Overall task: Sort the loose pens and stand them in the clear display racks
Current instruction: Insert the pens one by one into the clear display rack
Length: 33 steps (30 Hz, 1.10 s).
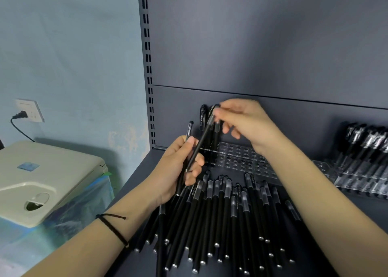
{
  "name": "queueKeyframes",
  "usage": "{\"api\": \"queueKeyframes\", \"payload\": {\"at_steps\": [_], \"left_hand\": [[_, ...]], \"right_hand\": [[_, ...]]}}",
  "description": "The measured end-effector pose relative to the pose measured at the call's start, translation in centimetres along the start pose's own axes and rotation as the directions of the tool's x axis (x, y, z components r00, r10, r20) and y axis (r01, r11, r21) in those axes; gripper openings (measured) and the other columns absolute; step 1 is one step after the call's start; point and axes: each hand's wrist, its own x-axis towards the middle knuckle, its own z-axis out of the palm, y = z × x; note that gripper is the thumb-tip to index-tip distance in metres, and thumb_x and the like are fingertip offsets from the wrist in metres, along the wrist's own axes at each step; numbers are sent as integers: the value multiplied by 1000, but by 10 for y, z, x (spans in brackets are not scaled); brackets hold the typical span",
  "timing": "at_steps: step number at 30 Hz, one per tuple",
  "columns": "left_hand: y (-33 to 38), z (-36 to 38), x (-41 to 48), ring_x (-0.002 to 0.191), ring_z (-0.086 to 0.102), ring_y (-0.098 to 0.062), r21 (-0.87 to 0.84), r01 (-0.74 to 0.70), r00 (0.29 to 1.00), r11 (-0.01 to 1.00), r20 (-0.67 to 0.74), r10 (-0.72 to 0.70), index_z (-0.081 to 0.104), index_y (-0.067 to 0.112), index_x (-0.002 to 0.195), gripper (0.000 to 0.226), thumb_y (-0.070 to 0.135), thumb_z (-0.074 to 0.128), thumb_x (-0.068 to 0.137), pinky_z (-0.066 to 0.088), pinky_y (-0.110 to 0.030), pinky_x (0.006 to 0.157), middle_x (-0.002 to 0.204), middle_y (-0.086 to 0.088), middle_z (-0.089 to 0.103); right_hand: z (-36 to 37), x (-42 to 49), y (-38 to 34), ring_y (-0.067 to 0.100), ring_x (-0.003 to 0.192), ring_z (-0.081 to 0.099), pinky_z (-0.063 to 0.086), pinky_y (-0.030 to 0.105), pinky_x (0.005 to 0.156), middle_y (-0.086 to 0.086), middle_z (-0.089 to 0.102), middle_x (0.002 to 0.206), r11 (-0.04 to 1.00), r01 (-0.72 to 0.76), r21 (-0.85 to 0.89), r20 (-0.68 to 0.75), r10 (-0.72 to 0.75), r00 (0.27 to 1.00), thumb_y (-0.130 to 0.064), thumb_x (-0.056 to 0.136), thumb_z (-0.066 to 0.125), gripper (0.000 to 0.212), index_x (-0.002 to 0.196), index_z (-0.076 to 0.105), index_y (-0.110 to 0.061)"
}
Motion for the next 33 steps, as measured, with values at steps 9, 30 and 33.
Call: {"api": "queueKeyframes", "payload": {"at_steps": [9, 30, 33], "left_hand": [[-4, -9, 7, 37, 34, -9, 52, -38, 989, 998, -143, 45, 56, 14, 101, 24, 31, 40, 103, 32, -17, 37, 56, 0, 53], [-5, -10, 7, 42, 18, -6, 118, 11, 988, 993, -153, 7, 59, 21, 104, 25, 37, 39, 103, 16, -16, 37, 53, 4, 32], [-2, -9, 8, 41, 19, -7, 9, 80, 983, 997, -169, -77, 50, 17, 92, 20, 26, 34, 101, 14, -17, 37, 53, 4, 33]], "right_hand": [[-34, 17, 7, 3, 46, 54, 38, 15, 47, -11, 58, 75, 944, 216, -250, -395, -303, 867, -13, 98, 52, 9, 99, 54, -22], [-13, 12, 30, 22, 71, 65, 56, 46, 75, -10, 64, 79, 808, 127, -575, -88, -215, 973, -19, 96, 55, 27, 121, 47, -27], [-13, 9, 29, 21, 69, 65, 56, 44, 72, -7, 67, 84, 769, 127, -627, -64, -213, 975, -21, 97, 54, 18, 111, 45, -26]]}}
